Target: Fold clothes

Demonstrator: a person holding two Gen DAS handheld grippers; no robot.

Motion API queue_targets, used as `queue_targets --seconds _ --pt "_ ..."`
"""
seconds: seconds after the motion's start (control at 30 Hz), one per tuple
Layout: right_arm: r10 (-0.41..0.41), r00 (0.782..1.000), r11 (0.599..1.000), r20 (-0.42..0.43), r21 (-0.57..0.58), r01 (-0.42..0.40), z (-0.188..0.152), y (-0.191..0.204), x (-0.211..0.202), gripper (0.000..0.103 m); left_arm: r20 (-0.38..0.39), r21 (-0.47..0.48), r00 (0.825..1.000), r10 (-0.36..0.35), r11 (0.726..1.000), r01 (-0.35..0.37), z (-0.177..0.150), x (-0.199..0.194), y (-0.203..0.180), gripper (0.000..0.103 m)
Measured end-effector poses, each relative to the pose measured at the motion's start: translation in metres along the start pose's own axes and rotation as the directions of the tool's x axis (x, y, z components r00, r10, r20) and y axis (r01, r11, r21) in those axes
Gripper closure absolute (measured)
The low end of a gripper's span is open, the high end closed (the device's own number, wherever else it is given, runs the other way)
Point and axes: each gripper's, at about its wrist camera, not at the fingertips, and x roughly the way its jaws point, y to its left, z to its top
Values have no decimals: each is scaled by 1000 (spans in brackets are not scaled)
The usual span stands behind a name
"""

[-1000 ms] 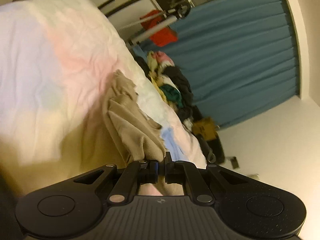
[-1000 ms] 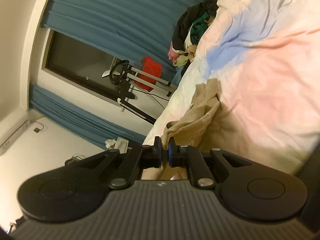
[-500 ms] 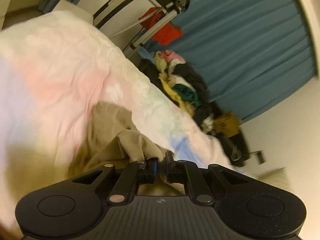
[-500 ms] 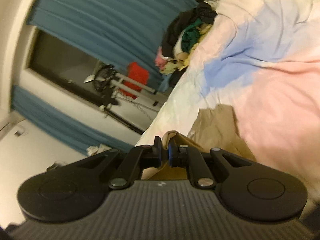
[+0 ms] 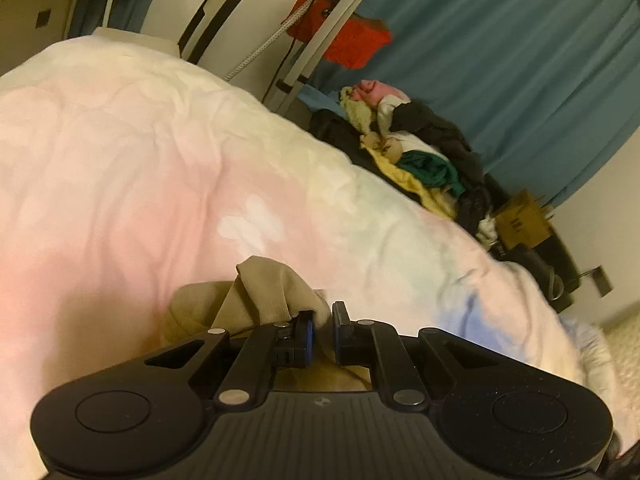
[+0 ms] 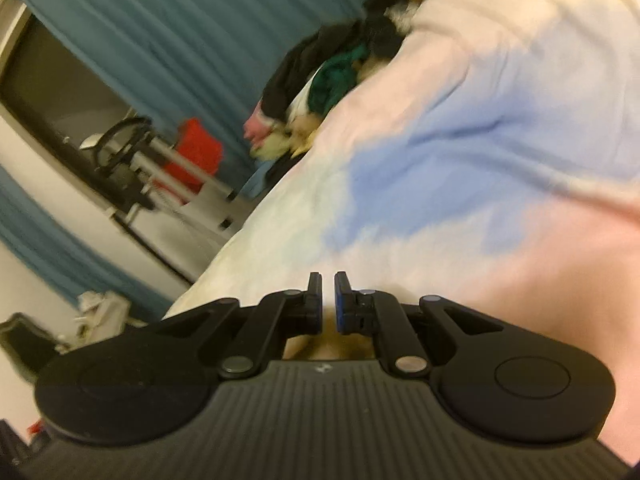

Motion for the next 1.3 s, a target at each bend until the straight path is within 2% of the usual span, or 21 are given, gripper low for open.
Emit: queue_targets --seconds 0.1,0.2,0.23,0.3,0.37,0.4,0.43,0.53,0.6,0.67,0.73,0.8,0.87,0.93,1.0,1.1,1.2,1.3 --pt "33 999 999 -23 -11 -34 2 -2 -1 93 -21 16 999 -28 999 28 3 6 3 88" --pt "67 995 995 -73 -75 -73 -4 9 -4 91 -19 55 999 -50 997 51 4 4 -2 71" --pt "79 993 991 -90 -99 -88 -7 15 -6 91 -8 68 998 -62 996 63 3 2 -4 61" --pt "97 989 982 -112 -153 -114 -15 26 -10 89 30 119 997 -78 990 74 1 -2 -11 60" --pt "114 985 968 -133 -207 -140 -24 37 -14 66 83 200 993 -80 978 62 -1 -5 -20 64" --pt "121 982 960 -143 -233 -153 -28 42 -16 45 109 240 991 -83 969 55 -2 -6 -24 68" --pt "117 982 952 -149 -265 -154 -31 46 -15 35 113 260 990 -79 964 47 -3 -8 -26 73" --pt "86 984 921 -158 -365 -139 -42 54 -9 35 114 310 992 -62 950 24 -9 -12 -29 73" --pt "65 985 894 -163 -430 -130 -48 59 -5 35 115 343 992 -51 939 8 -13 -15 -31 64" --pt "43 985 862 -165 -492 -120 -55 64 -1 36 116 375 992 -39 927 -7 -17 -18 -34 46" --pt "21 986 826 -166 -552 -111 -62 70 4 37 117 407 993 -28 913 -22 -21 -21 -36 42" --pt "-26 982 810 -189 -579 -90 -66 66 19 40 100 427 995 4 903 -46 -25 -17 -36 42" --pt "-70 974 810 -215 -583 -70 -70 57 34 42 57 416 997 46 907 -66 -30 -1 -29 42" --pt "-74 975 796 -209 -601 -69 -74 54 36 43 13 404 996 86 911 -84 -34 15 -21 42" --pt "-80 976 784 -203 -618 -64 -75 57 32 43 15 422 995 99 902 -96 -34 18 -23 42" --pt "-63 979 788 -195 -612 -71 -74 64 15 41 15 425 996 94 900 -91 -35 7 -27 42" --pt "-36 981 800 -190 -594 -85 -74 68 -12 42 -8 418 998 65 907 -56 -44 -18 -27 42" --pt "-42 982 792 -184 -605 -80 -79 70 -42 56 -23 436 999 39 900 -26 -57 -49 -32 42"
